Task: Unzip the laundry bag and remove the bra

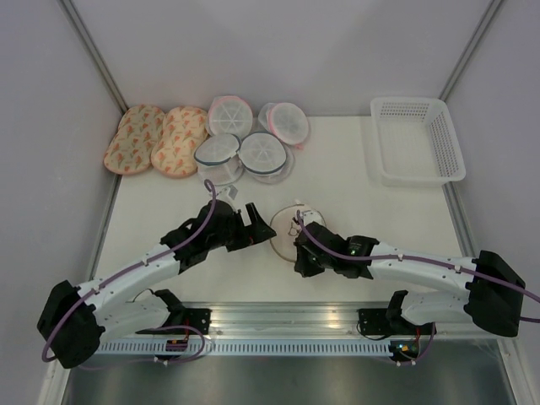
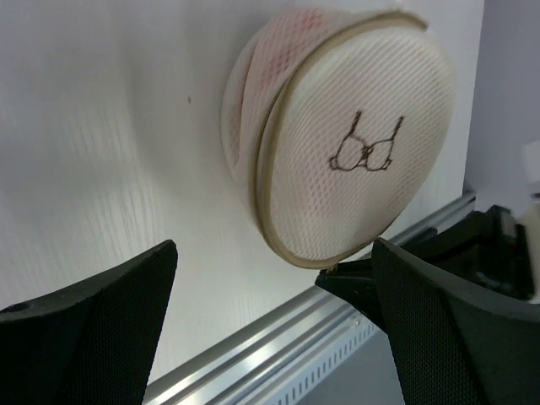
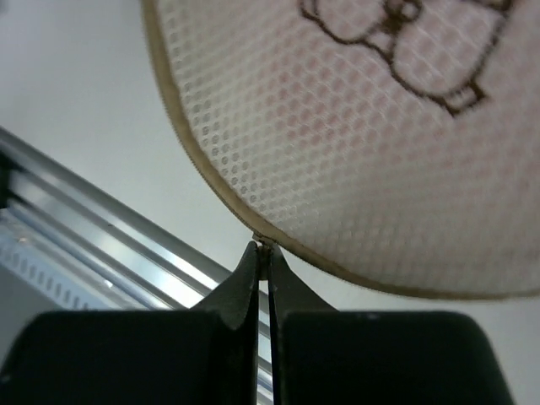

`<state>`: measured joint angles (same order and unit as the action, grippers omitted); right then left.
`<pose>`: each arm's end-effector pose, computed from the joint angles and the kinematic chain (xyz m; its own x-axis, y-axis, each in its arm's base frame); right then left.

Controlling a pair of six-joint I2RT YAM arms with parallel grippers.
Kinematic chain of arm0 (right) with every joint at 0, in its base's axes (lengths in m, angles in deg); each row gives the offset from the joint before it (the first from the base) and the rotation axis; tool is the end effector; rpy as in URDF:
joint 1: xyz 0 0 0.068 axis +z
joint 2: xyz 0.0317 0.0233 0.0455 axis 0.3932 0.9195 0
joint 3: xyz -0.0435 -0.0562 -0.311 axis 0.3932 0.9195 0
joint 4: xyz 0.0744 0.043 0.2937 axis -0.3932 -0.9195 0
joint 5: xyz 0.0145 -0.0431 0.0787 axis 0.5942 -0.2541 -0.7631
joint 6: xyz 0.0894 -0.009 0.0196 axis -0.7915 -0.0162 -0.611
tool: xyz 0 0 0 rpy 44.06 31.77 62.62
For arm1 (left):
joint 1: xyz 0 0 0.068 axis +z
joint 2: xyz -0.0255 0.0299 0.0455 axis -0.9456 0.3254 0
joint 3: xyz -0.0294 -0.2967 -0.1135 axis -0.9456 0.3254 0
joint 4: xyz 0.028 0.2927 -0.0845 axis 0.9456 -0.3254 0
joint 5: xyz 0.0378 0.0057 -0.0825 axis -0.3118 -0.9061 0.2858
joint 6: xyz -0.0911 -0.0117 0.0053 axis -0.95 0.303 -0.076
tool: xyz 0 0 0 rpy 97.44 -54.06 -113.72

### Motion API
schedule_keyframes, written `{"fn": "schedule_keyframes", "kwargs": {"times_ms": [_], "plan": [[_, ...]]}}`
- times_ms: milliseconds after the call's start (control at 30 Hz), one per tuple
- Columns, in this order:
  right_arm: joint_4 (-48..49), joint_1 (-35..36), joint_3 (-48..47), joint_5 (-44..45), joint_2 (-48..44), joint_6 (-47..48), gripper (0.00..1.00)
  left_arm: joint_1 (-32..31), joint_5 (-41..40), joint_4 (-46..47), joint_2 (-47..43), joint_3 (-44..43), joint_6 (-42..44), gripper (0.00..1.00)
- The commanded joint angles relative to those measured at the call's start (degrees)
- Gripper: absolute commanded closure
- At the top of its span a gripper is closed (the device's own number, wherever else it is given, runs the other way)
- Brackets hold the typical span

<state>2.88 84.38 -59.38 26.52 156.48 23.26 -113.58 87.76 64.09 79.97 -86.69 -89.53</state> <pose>0.1487 0.2482 0.1924 -0.8363 -0.1855 -0.5159 -0.3801 0.8743 0.3019 0.2028 -0.1908 0.2374 -0.8166 -0.3175 -0.4820 0.0930 0.7517 -0.6529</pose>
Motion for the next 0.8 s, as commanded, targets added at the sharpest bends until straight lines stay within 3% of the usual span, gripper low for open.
{"fn": "schedule_keyframes", "kwargs": {"times_ms": [0,233,367,433,467,567,600,633,667,767], "plan": [[14.14,-0.06,-0.44,-11.97,-0.35,-0.12,1.0,-0.15,9.79,12.27,1.59,6.48,-9.08,0.01],[13.78,-0.06,-2.82,-12.32,2.91,1.56,1.0,-0.59,18.69,28.66,12.74,8.95,-15.15,0.01],[13.7,-0.06,-2.65,-12.06,3.0,1.64,1.0,-2.08,17.65,35.44,13.2,9.83,-17.71,0.02],[13.26,-0.06,-2.56,-12.06,2.73,1.64,1.0,-2.52,16.5,35.71,13.28,9.4,-17.1,0.09],[13.0,-0.06,-2.56,-11.97,2.56,1.64,1.0,-2.52,16.42,35.79,13.55,9.22,-16.75,0.14],[11.24,0.03,-3.0,-11.09,2.12,2.26,1.0,-2.52,15.89,35.79,14.16,9.48,-15.87,0.53],[10.19,-0.06,-3.26,-10.65,2.12,2.61,0.99,-2.43,15.54,35.62,14.43,9.48,-15.69,0.8],[8.44,0.03,-3.87,-9.95,2.2,3.04,1.0,-2.43,15.19,35.27,14.43,9.48,-15.25,0.89],[7.47,0.03,-4.14,-9.69,2.2,3.31,0.99,-2.35,14.92,33.79,14.51,9.22,-15.08,0.96],[3.86,-0.06,-4.84,-8.37,2.38,4.19,0.99,-1.73,12.82,30.62,14.43,8.26,-12.62,0.98]]}}
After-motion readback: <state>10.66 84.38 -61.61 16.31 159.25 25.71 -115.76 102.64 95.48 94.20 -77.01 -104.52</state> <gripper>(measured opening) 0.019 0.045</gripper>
